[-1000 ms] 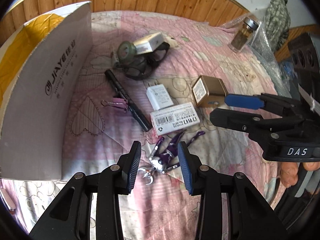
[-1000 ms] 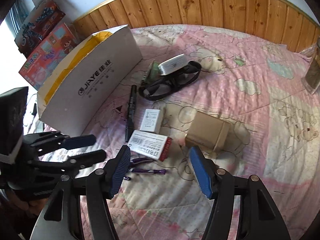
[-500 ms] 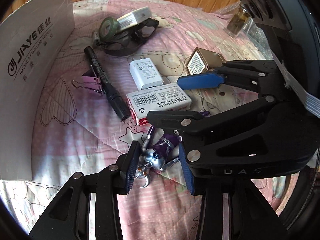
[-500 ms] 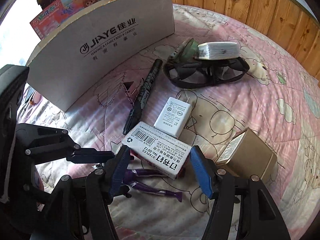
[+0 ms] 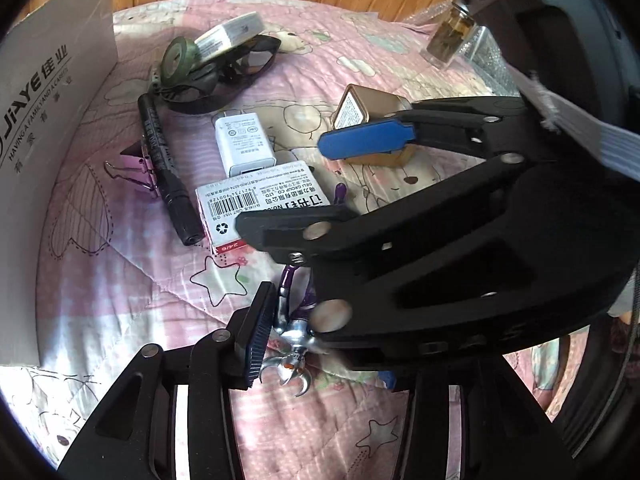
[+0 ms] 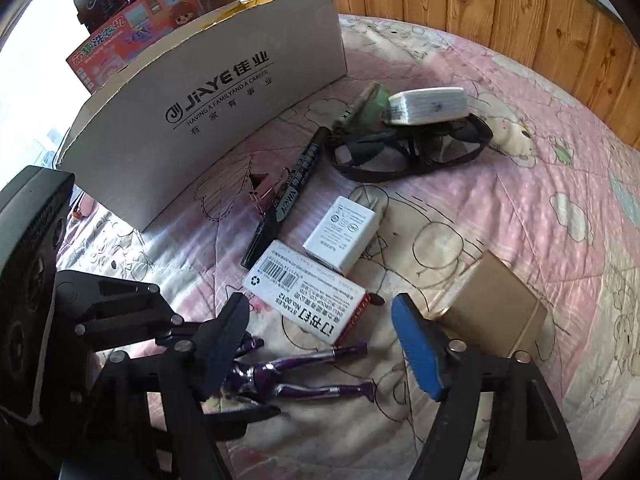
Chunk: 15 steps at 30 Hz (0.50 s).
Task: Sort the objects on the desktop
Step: 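Grasp the purple action figure with the left tool while the right tool grasps the white staples box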
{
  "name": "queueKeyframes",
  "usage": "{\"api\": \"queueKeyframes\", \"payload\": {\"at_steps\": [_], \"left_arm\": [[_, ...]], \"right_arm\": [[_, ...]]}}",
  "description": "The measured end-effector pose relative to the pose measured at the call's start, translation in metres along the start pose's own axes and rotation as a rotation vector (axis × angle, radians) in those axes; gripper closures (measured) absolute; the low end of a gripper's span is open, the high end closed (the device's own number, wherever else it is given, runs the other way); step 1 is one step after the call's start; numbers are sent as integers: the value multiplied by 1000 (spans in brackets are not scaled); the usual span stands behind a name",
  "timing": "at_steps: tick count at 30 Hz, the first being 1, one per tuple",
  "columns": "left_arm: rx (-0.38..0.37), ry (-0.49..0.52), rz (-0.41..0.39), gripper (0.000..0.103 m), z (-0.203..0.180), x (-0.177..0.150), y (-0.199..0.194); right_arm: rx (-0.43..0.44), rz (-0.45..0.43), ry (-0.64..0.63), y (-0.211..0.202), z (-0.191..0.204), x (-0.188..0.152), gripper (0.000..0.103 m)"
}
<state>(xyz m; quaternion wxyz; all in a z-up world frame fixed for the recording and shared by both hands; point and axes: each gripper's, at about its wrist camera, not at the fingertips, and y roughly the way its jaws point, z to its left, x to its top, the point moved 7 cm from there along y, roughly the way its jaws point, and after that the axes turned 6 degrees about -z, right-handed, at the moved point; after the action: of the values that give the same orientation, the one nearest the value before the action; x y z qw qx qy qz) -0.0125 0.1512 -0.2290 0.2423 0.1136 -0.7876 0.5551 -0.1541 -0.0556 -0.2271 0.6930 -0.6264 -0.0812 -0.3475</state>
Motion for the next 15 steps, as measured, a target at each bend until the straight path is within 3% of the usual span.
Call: {"api": "queueKeyframes", "payload": {"at_steps": [3,5,7,15], "left_arm": [[-9,9,-13,56,0,-2,-2],[-20,-4,-16,56,0,-1,-2],[-24,-17,-16,56,2,0,-3],[4,4,-29,56,-5,1,-5]], "right_arm": [[-27,-12,-77,16,13,4,27],[5,26,-95,23,18,2,41],[-17,43,-104,22,15,0,56],[-48,125,21,-8,-21,-21,60]]}}
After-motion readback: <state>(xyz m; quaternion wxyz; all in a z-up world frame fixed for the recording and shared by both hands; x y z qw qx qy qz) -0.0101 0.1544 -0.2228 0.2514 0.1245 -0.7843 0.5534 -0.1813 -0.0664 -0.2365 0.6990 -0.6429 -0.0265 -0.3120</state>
